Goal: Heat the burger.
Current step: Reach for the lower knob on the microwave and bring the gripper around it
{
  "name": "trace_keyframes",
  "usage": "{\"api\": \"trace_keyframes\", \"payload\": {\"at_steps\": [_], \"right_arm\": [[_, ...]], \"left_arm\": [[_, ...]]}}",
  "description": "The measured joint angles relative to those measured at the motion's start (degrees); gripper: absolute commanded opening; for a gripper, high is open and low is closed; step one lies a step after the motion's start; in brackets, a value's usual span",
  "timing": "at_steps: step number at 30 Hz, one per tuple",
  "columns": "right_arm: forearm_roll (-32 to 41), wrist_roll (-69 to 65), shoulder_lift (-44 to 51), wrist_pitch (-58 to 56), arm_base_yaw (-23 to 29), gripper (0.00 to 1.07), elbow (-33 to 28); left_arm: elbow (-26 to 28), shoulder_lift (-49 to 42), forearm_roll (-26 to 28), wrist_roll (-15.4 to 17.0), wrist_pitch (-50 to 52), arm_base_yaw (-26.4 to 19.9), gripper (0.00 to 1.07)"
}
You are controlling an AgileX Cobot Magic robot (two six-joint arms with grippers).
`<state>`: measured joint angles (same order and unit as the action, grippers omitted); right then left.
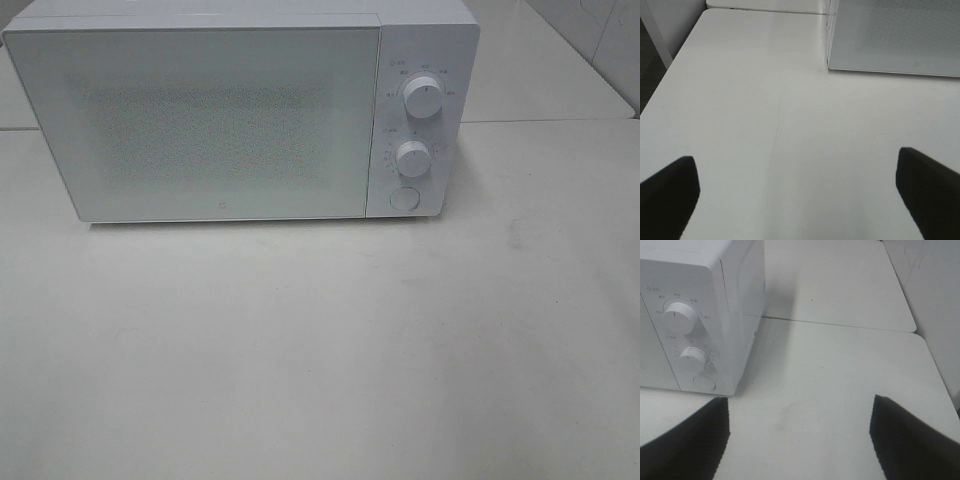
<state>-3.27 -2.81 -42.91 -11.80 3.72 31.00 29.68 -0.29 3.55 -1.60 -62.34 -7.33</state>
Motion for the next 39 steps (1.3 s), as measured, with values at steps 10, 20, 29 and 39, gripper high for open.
{"api": "trace_keyframes", "payload": {"at_steps": [10, 20, 29, 39], "right_arm": [[-0.06, -0.29, -12.95, 18.22, 0.0, 0.75, -1.32], [7.62, 4.24, -20.68, 40.97, 0.0, 0.75, -11.34], [15.36, 7.39, -25.44, 56.44, 2.81, 0.75, -17.07], [32.03, 20.8, -34.49, 74.54, 20.57, 0.75, -18.45]], "left_arm": [[0.0, 0.0, 0.0, 0.0, 0.0, 0.0, 1.01], [0.0, 0.0, 0.0, 0.0, 0.0, 0.0, 1.01], [0.0, 0.0, 0.0, 0.0, 0.0, 0.0, 1.01], [0.0, 0.0, -0.06, 0.0, 0.0, 0.0, 1.01]]}}
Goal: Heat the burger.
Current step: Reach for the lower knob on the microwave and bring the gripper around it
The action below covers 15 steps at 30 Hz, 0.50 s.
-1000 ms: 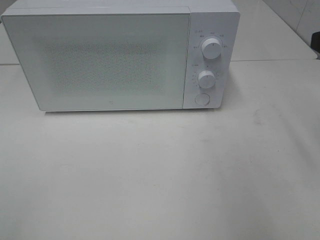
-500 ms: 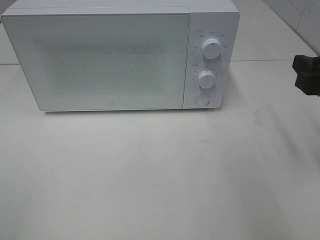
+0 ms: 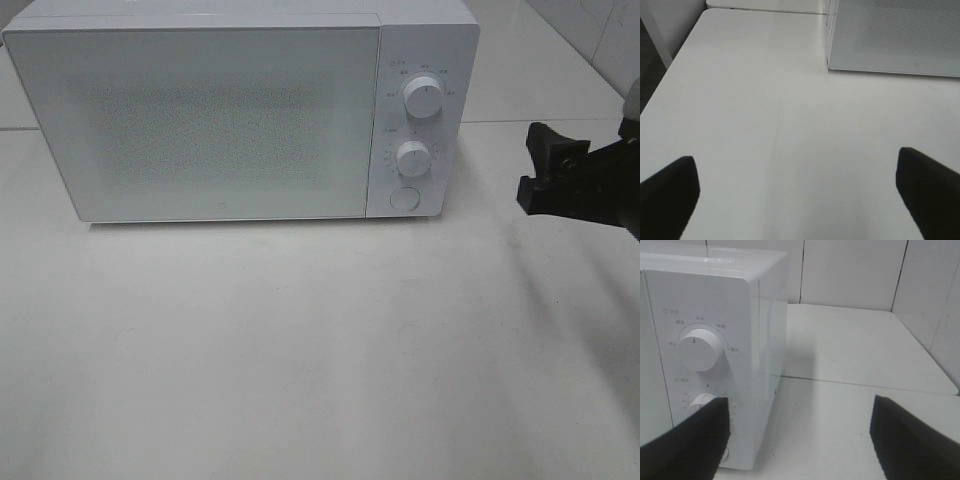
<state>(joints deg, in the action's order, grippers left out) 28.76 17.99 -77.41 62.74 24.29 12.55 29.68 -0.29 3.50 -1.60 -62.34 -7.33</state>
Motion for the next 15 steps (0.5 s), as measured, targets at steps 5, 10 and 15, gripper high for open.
{"api": "trace_keyframes", "payload": {"at_steps": [5, 10, 15], "right_arm": [[5.96, 1.43, -4.53, 5.73, 6.19, 0.75, 0.06], [11.97, 1.55, -9.22, 6.25, 12.89, 0.75, 0.11], [16.39, 1.55, -12.03, 6.36, 17.59, 0.75, 0.17]], "left_arm": [[0.0, 0.0, 0.0, 0.0, 0.0, 0.0, 1.01], [0.0, 0.0, 0.0, 0.0, 0.0, 0.0, 1.01], [0.0, 0.0, 0.0, 0.0, 0.0, 0.0, 1.01]]}}
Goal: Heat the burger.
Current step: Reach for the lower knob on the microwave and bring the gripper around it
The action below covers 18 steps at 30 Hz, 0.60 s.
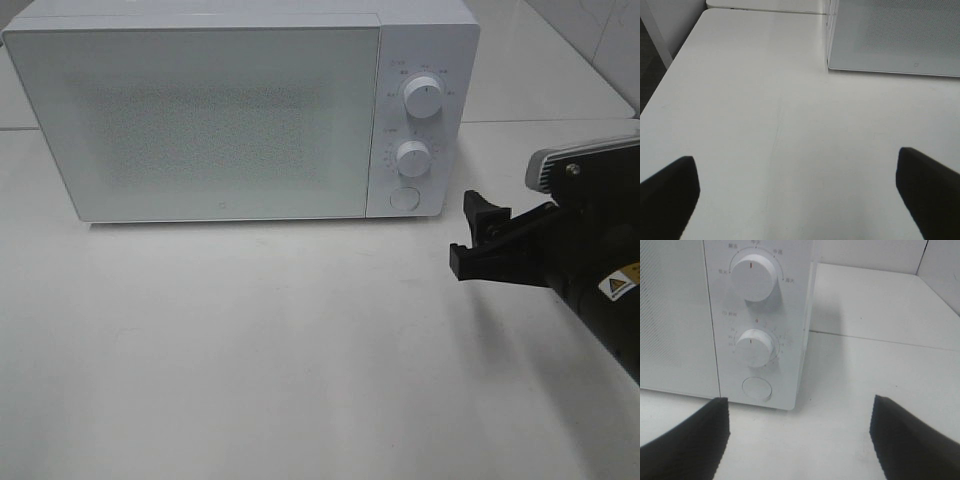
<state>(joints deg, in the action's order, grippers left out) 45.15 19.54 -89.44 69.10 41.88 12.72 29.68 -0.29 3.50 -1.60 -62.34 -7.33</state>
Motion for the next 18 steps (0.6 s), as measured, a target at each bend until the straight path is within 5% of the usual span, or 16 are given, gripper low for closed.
{"api": "trace_keyframes", "payload": {"at_steps": [18], "right_arm": [[7.62, 0.0, -8.65, 0.17, 6.99, 0.75, 9.0]], "left_arm": [[0.0, 0.0, 0.0, 0.0, 0.0, 0.0, 1.01]]}}
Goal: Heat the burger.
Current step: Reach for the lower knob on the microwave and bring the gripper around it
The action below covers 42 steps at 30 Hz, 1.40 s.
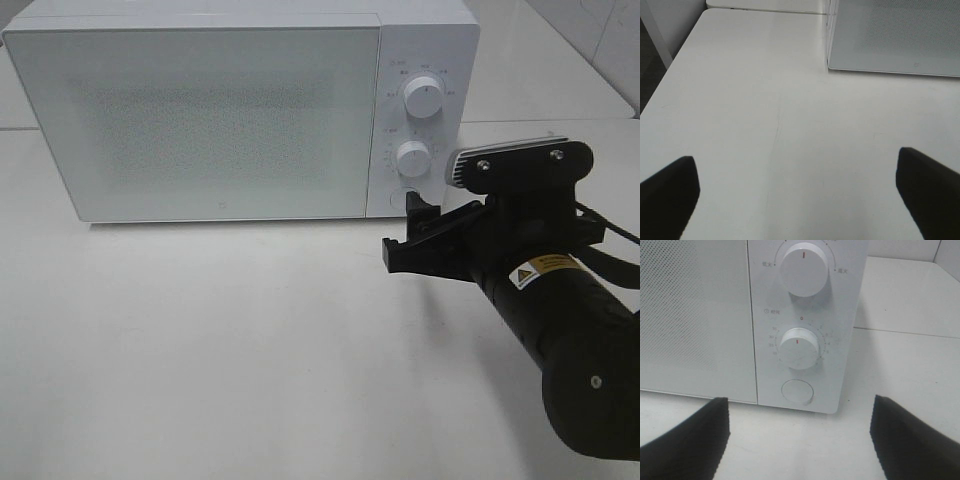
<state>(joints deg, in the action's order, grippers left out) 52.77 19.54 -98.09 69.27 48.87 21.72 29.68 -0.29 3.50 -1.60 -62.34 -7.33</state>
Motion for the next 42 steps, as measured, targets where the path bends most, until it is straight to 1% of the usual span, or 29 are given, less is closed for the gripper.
{"api": "trace_keyframes", "payload": {"at_steps": [8, 12, 18, 23, 26, 29, 32, 35, 42], "right_arm": [[0.86, -1.83, -0.4, 0.0, 0.52, 0.75, 0.4], [1.09, -1.66, -0.8, 0.0, 0.46, 0.75, 1.89], [0.63, -1.6, -4.53, 0.0, -1.66, 0.75, 5.44], [0.69, -1.6, -6.47, 0.0, -1.89, 0.75, 7.39], [0.69, -1.6, -9.17, 0.0, -2.64, 0.75, 9.8], [0.63, -1.6, -9.8, 0.0, -2.98, 0.75, 10.43], [0.63, -1.6, -11.06, 0.0, -4.24, 0.75, 11.8], [-0.63, -1.6, -12.83, 0.06, -6.19, 0.75, 14.38], [-2.52, -1.6, -15.7, 0.06, -8.25, 0.75, 17.53]], "left_arm": [[0.0, 0.0, 0.0, 0.0, 0.0, 0.0, 1.01], [0.0, 0.0, 0.0, 0.0, 0.0, 0.0, 1.01], [0.0, 0.0, 0.0, 0.0, 0.0, 0.0, 1.01], [0.0, 0.0, 0.0, 0.0, 0.0, 0.0, 1.01], [0.0, 0.0, 0.0, 0.0, 0.0, 0.0, 1.01], [0.0, 0.0, 0.0, 0.0, 0.0, 0.0, 1.01], [0.0, 0.0, 0.0, 0.0, 0.0, 0.0, 1.01], [0.0, 0.0, 0.0, 0.0, 0.0, 0.0, 1.01], [0.0, 0.0, 0.0, 0.0, 0.0, 0.0, 1.01]]}}
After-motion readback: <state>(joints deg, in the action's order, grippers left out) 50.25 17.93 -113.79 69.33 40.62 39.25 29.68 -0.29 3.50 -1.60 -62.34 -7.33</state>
